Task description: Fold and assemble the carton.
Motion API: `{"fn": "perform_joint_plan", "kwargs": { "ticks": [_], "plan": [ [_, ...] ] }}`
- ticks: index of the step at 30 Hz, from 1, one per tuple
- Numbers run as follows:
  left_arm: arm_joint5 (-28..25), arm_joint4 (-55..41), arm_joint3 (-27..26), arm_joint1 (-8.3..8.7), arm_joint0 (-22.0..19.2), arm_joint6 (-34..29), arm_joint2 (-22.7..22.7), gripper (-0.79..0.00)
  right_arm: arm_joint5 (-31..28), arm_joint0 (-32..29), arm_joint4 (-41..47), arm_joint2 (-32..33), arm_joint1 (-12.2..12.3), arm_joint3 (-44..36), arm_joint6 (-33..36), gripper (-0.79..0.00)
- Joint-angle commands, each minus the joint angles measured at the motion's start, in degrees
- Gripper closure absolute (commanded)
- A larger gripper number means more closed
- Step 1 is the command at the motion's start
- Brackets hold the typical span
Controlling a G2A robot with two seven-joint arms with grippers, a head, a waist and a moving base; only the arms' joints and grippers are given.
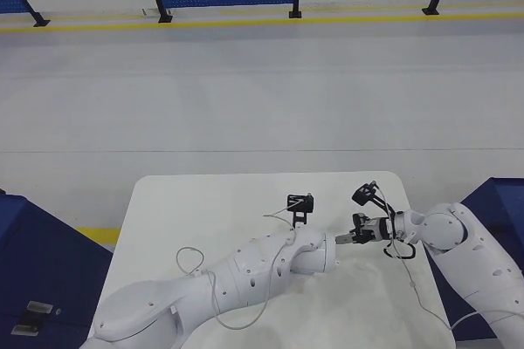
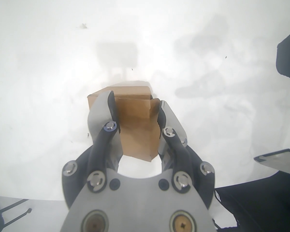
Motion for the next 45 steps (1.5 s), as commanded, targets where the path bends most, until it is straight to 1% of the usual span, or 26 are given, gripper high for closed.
{"fn": "perform_joint_plan", "kwargs": {
  "ticks": [1, 8, 12, 13, 14, 15, 17, 18, 19, 20, 24, 25, 27, 29, 31, 32, 34, 35, 36, 45],
  "plan": [
    [0.0, 0.6, -0.3, 0.11, 0.1, 0.0, 0.0, -0.296, 0.0, 0.0, 0.1, -0.1, 0.0, 0.0, 0.0, -0.785],
    [0.0, 1.8, -0.3, 0.34, 0.3, 0.0, 0.0, -0.277, -0.1, 0.3, 0.3, -0.3, 0.0, 0.4, 0.2, -0.785],
    [0.0, 2.3, 0.1, 0.11, 0.5, 0.0, 0.0, -0.28, -0.1, 0.5, 0.5, -0.4, -0.1, 0.6, 0.3, -0.785],
    [0.0, 2.7, -0.2, 0.02, 0.4, 0.0, 0.0, -0.283, -0.1, 0.6, 0.6, -0.5, -0.1, 0.7, 0.3, -0.785],
    [0.0, 3.2, -0.6, -0.06, 0.2, 0.0, 0.0, -0.314, -0.2, 0.6, 0.6, -0.5, -0.1, 0.7, 0.4, -0.785],
    [0.0, 3.8, -1.2, -0.11, 0.1, 0.0, 0.0, -0.32, -0.3, 0.7, 0.7, -0.6, -0.1, 0.7, 0.4, -0.785],
    [0.0, 4.9, -3.0, -0.03, -0.4, 0.0, 0.0, -0.308, -0.6, 0.7, 1.3, -0.8, -0.1, 0.8, 0.7, -0.785],
    [0.0, 5.4, -4.6, 0.13, -0.8, 0.0, 0.0, -0.351, -0.9, 0.7, 2.1, -1.1, -0.2, 0.9, 1.5, -0.785],
    [0.0, 5.6, -6.3, 0.41, -1.3, 0.0, 0.0, -0.785, -0.9, 0.7, 2.1, -1.1, -0.2, 0.9, 1.5, -0.785],
    [0.0, 5.4, -8.0, 0.81, -1.7, 0.0, 0.0, -0.785, -0.9, 0.7, 2.1, -1.1, -0.2, 0.9, 1.5, -0.785],
    [0.0, 5.4, -8.0, 0.81, -1.7, 0.0, 0.0, -0.785, -0.9, 0.7, 2.1, -1.1, -0.2, 0.9, 1.5, -0.785],
    [-0.7, 5.0, -8.4, 0.83, -1.5, 0.3, -0.3, -0.785, -0.9, 0.7, 2.1, -1.1, -0.2, 0.9, 1.5, -0.785],
    [-3.0, 4.3, -8.1, 1.38, -0.4, 2.8, -2.7, -0.785, -0.8, 0.3, 4.8, -0.5, -0.2, 0.4, -0.1, -0.785],
    [-3.1, 5.8, -10.5, 2.39, 1.3, 6.0, -4.3, -0.785, -0.4, 0.2, 9.1, 0.9, -0.1, 1.1, -0.7, -0.785],
    [-2.9, 8.9, -13.8, 4.15, 3.6, 8.2, -5.1, -0.785, 0.8, 0.6, 12.1, 1.6, -0.1, 2.2, -0.5, -0.785],
    [-4.1, 10.9, -15.6, 5.35, 4.8, 8.6, -5.0, -0.785, 0.9, 1.0, 13.0, 1.8, -0.1, 2.5, -0.6, -0.785],
    [-9.5, 14.5, -19.2, 8.42, 7.2, 8.2, -5.3, -0.785, 1.9, 1.5, 12.6, 2.3, -0.2, 3.4, -2.5, -0.785],
    [-13.2, 16.7, -20.5, 10.3, 8.5, 8.3, -5.9, -0.785, 2.9, 1.7, 10.2, 2.4, -0.2, 3.4, -4.5, -0.785],
    [-13.2, 16.7, -20.5, 10.3, 8.5, 8.3, -5.9, -0.785, 3.6, 1.7, 8.5, 2.4, -0.3, 3.0, -6.1, -0.785],
    [-13.2, 16.7, -20.5, 10.3, 8.5, 8.3, -5.9, -0.785, 3.6, 1.7, 8.5, 2.4, -0.3, 3.0, -6.1, -0.785]
  ]
}}
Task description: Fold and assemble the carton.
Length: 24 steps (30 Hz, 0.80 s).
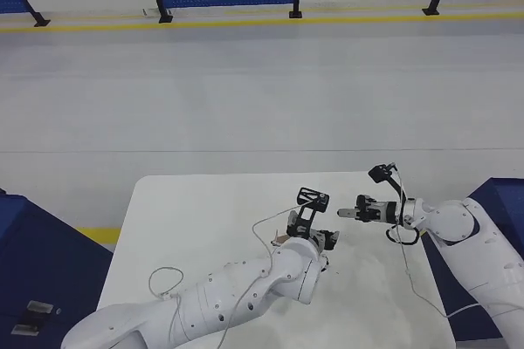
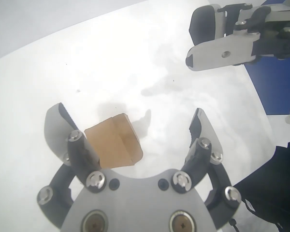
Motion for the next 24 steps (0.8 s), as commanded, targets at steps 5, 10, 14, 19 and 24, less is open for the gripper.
{"fn": "perform_joint_plan", "kwargs": {
  "ticks": [5, 10, 14, 19, 24],
  "plan": [
    [-3.4, 2.4, 1.7, 0.24, 0.5, 0.8, 0.4, -0.785, 4.7, -0.1, -3.9, 1.4, 0.1, 0.6, -5.8, -0.785],
    [-12.8, 12.7, -2.5, 5.48, 0.5, -6.5, -3.0, -0.785, 5.1, -3.5, -7.9, 2.3, 0.5, -2.9, -8.4, -0.785],
    [-29.6, 15.5, -14.3, 14.47, 8.5, -12.1, -15.2, -0.785, 6.3, -6.8, -10.6, 1.7, 0.5, -7.5, -11.4, -0.785],
    [-60.8, 7.6, -23.6, 23.37, 25.2, -7.5, -37.0, -0.785, 7.0, -9.2, -11.5, 1.0, 0.2, -11.9, -13.7, -0.785],
    [-60.8, 7.6, -23.6, 23.37, 25.2, -7.5, -37.0, -0.785, 7.0, -9.2, -11.5, 1.0, 0.2, -11.9, -13.7, -0.785]
  ]
}}
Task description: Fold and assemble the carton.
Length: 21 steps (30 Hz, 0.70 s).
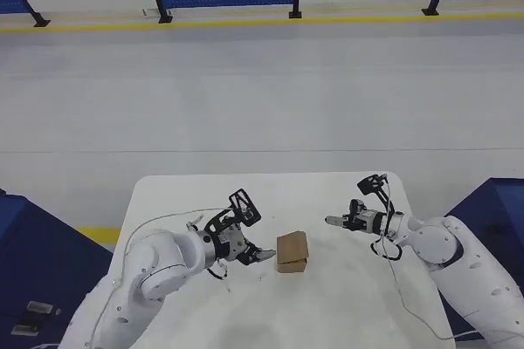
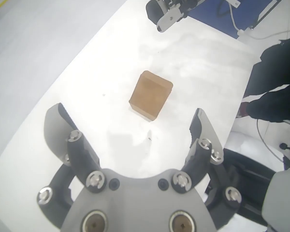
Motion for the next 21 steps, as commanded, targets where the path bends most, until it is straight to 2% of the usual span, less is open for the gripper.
{"fn": "perform_joint_plan", "kwargs": {
  "ticks": [1, 3, 4, 5, 8, 14, 17, 21],
  "plan": [
    [8.0, 0.0, 0.0, -0.01, -0.9, 0.0, 5.8, -0.785, 0.0, 0.0, 0.0, 0.0, 0.0, 0.0, 0.0, -0.785],
    [8.0, 0.0, 0.0, -0.01, -0.9, 0.0, 5.8, -0.785, 0.0, 0.0, 0.0, 0.0, 0.0, 0.0, 0.0, -0.785],
    [5.8, 0.3, -0.5, -0.02, -1.1, 0.0, 6.4, -0.785, -0.2, 0.0, 0.2, 0.1, 0.0, -0.4, -0.4, -0.785],
    [-0.5, 1.3, 1.8, -0.06, -2.3, 0.1, 7.9, -0.785, -0.5, -0.5, -0.2, 0.3, 0.0, -1.2, -1.3, -0.785],
    [-8.1, 8.1, 10.8, -0.96, -7.3, 3.7, 11.4, -0.785, 0.3, -2.6, -2.9, 1.1, 0.1, -3.7, -4.6, -0.785],
    [-32.8, 1.7, 24.7, -1.62, -13.5, 10.5, 14.0, -0.785, 2.5, -3.6, -3.6, 1.4, -0.1, -4.3, -3.9, -0.785],
    [-33.9, 4.4, 28.0, -2.42, -15.0, 12.0, 16.4, -0.785, 3.0, -3.4, -4.1, 1.0, -0.3, -4.0, -3.9, -0.785],
    [-27.6, 8.8, 32.8, -4.77, -17.2, 17.3, 20.2, -0.785, 3.7, -3.2, -4.4, 0.5, -0.6, -3.9, -3.9, -0.785]
  ]
}}
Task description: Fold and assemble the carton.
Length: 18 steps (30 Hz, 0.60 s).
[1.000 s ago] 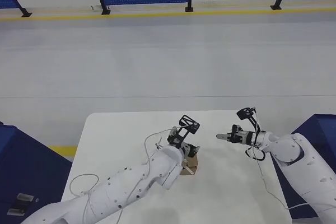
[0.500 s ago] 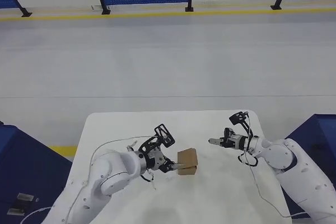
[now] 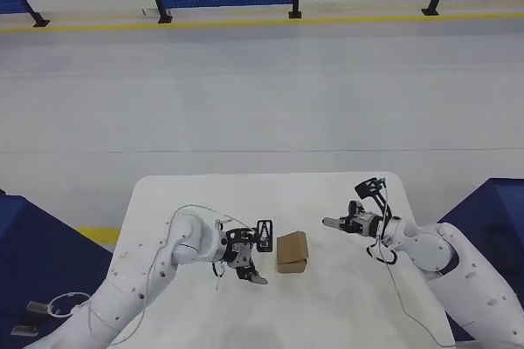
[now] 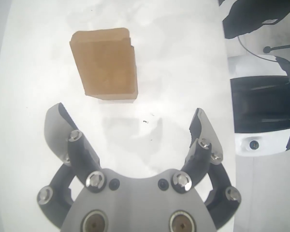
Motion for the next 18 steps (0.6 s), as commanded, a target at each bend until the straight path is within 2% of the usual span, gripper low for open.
{"fn": "perform_joint_plan", "kwargs": {
  "ticks": [1, 2, 5, 9, 14, 16, 18],
  "plan": [
    [4.9, 2.4, 3.4, -1.47, -1.2, 4.2, 2.0, -0.785, 0.3, 0.1, -0.4, -0.4, -0.2, -0.1, 0.0, -0.785],
    [7.2, 3.3, 5.0, -2.19, -1.6, 5.9, 3.0, -0.785, 0.5, 0.1, -0.5, -0.5, -0.3, -0.1, 0.0, -0.785],
    [7.4, 4.1, 11.2, -4.41, -4.0, 7.8, 6.4, -0.785, 0.7, 0.3, -1.1, -0.9, -0.5, -0.4, 0.0, -0.785],
    [4.4, 2.2, 19.2, -7.56, -7.5, 8.7, 10.4, -0.785, 1.1, 0.5, -2.5, -1.1, -0.7, -0.6, -0.5, -0.785],
    [2.2, 2.1, 27.2, -10.89, -10.4, 13.5, 13.1, -0.785, 1.8, 0.6, -3.7, -0.8, -0.7, -0.7, -1.4, -0.785],
    [2.3, 2.8, 29.8, -12.01, -11.1, 16.1, 13.9, -0.785, 0.0, 0.0, 1.5, -0.3, -0.8, -1.1, -0.9, -0.785],
    [2.4, 3.9, 31.8, -13.04, -11.7, 18.3, 14.6, -0.785, -3.8, -0.5, 8.1, 0.9, -0.6, -1.2, 2.8, -0.785]
  ]
}}
